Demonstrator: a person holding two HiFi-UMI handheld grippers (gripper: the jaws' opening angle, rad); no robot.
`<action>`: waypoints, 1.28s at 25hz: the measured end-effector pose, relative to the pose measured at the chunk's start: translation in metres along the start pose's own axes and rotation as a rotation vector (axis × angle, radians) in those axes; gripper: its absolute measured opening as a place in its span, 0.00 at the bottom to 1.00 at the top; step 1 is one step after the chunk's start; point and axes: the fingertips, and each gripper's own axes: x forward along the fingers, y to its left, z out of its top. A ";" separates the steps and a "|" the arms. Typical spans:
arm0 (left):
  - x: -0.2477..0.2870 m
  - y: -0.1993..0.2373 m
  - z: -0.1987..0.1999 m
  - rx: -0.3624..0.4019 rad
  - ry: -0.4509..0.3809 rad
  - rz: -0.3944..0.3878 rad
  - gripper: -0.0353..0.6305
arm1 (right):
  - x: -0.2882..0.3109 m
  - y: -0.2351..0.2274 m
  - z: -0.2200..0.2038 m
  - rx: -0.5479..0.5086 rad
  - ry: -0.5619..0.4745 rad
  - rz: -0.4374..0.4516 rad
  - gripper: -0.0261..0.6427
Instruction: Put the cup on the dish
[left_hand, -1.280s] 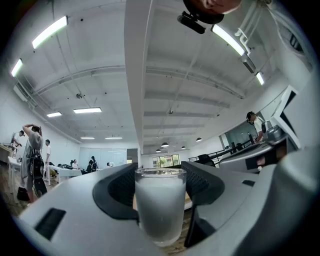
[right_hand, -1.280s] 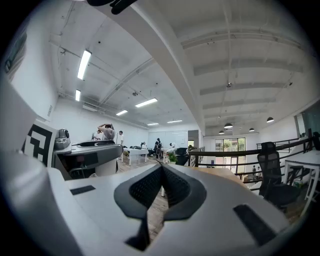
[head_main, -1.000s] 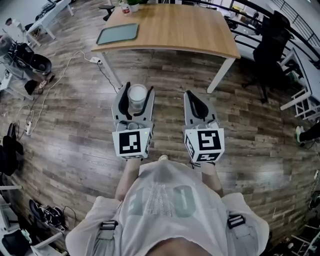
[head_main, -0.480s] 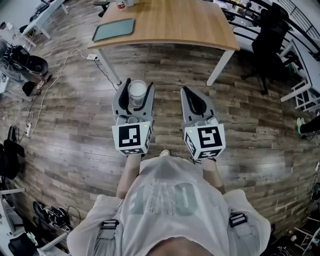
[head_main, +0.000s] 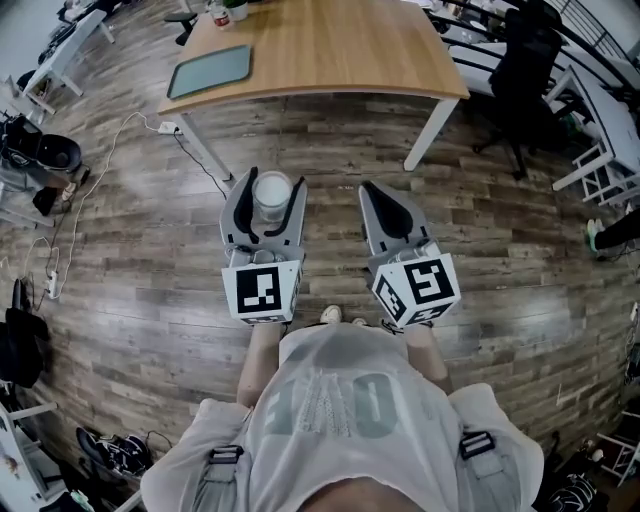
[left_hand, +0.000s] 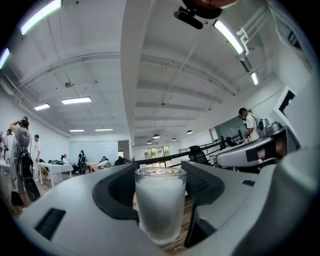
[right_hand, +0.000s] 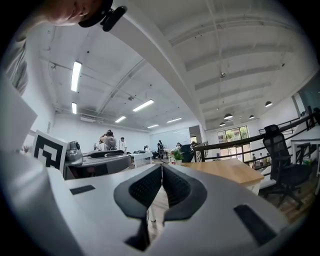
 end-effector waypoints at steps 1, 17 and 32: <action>0.002 0.000 0.001 0.007 0.006 -0.006 0.47 | 0.001 0.001 0.001 0.003 -0.001 0.001 0.07; 0.044 0.030 -0.011 -0.048 -0.024 0.003 0.47 | 0.033 -0.010 -0.008 -0.002 -0.020 0.051 0.07; 0.126 0.073 -0.042 -0.041 0.023 0.093 0.47 | 0.123 -0.092 0.005 -0.118 -0.085 0.035 0.07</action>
